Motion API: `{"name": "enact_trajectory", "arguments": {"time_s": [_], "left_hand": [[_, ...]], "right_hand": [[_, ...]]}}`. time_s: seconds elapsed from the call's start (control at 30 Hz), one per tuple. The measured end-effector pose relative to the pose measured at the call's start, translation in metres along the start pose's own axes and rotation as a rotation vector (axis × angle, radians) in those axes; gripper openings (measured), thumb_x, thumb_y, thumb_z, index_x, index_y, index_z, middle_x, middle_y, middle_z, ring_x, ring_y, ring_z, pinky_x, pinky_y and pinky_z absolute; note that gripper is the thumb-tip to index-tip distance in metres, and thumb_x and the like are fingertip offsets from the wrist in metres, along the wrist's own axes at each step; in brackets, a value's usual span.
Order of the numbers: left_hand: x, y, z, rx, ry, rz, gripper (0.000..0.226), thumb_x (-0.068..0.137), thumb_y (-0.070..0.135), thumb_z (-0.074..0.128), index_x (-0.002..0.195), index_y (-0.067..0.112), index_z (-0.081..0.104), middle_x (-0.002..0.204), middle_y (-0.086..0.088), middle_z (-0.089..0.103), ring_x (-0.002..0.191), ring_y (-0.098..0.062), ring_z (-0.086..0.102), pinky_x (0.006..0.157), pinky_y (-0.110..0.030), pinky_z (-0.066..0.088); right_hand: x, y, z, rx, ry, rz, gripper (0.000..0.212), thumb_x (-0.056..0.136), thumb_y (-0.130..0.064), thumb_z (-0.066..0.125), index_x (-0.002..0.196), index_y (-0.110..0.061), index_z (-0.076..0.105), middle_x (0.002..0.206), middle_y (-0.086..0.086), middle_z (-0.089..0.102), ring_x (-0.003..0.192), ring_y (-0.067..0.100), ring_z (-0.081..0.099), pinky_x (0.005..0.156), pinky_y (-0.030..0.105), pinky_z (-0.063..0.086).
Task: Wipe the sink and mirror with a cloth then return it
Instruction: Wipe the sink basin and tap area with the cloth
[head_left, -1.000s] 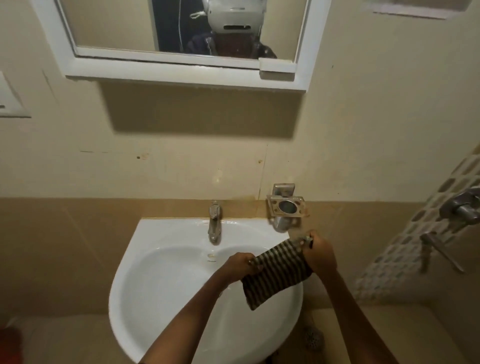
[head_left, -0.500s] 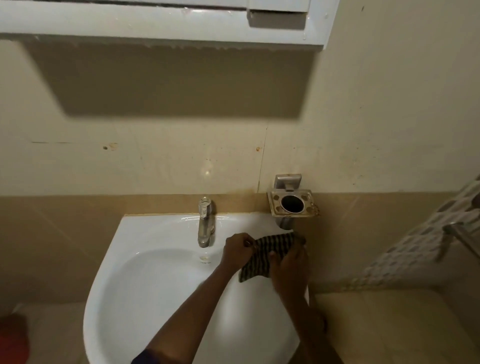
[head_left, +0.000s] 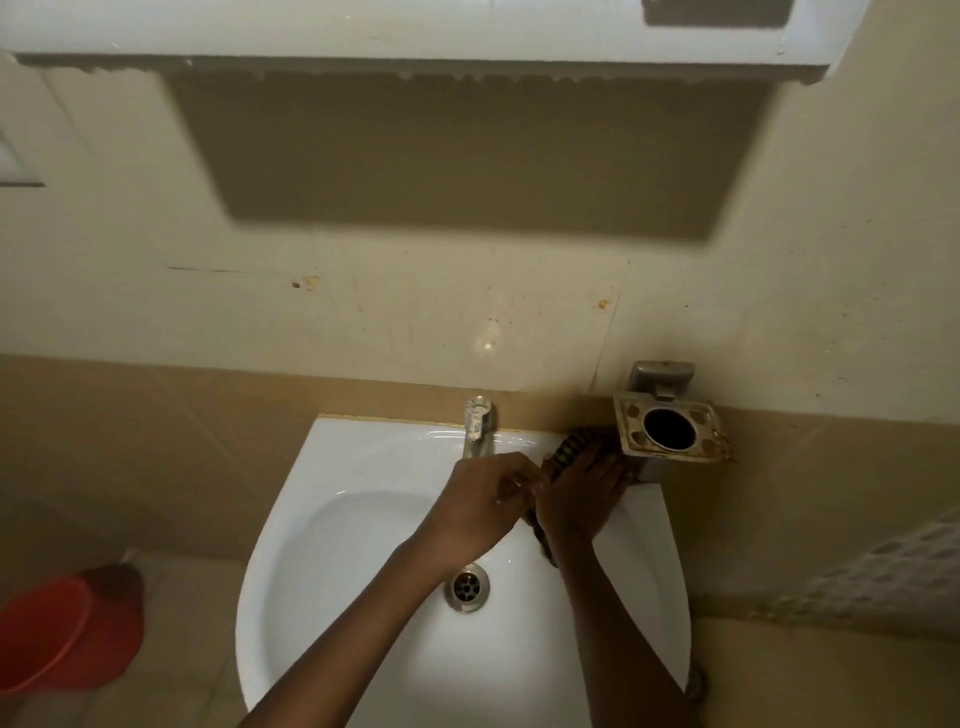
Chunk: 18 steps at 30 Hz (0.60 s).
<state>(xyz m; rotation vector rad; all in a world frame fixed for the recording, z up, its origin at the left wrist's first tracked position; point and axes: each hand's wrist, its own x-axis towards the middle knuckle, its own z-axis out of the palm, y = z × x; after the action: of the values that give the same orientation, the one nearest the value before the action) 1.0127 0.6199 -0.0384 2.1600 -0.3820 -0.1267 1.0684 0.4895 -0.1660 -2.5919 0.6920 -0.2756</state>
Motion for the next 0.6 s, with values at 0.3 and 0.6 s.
{"name": "enact_trajectory", "arguments": {"time_s": [0.3,0.6], "left_hand": [[-0.065,-0.051,-0.05,-0.138,0.263,-0.239,0.035,0.084,-0.005,0.059,0.077,0.027,0.072,0.072,0.004,0.071,0.069,-0.01,0.067,0.072,-0.031,0.052],[-0.024,-0.095,-0.076,0.016,0.377,-0.415,0.023,0.088,0.01,0.058,0.109,0.008,0.069,0.111,-0.009,0.071,0.106,-0.023,0.064,0.094,-0.029,0.047]], "right_hand": [[-0.004,-0.014,0.014,0.006,0.038,-0.111,0.051,0.091,-0.017,0.05,0.134,0.008,0.038,0.137,0.033,0.043,0.13,0.046,0.037,0.114,0.053,0.026],[-0.035,-0.039,0.027,0.157,-0.097,-0.516,0.038,0.093,-0.005,0.042,0.13,0.001,0.046,0.132,0.019,0.055,0.129,0.03,0.045,0.115,0.039,0.029]]}}
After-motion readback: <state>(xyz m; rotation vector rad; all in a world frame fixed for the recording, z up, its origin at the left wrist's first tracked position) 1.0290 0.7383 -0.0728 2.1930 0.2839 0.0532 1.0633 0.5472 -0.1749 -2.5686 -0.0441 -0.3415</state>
